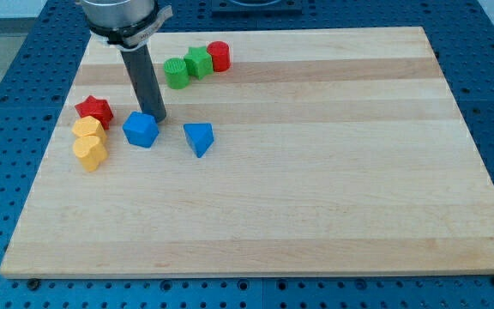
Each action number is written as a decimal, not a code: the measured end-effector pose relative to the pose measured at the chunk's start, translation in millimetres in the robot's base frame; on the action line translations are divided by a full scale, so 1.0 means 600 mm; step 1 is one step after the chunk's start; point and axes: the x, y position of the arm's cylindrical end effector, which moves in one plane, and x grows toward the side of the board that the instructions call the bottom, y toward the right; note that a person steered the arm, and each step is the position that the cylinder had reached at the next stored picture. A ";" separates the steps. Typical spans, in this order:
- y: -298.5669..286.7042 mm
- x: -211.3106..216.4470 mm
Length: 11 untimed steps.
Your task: Move the blue triangle close to the blue cube
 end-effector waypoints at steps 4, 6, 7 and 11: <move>0.358 0.045; 0.236 0.046; 0.188 0.046; 0.183 0.077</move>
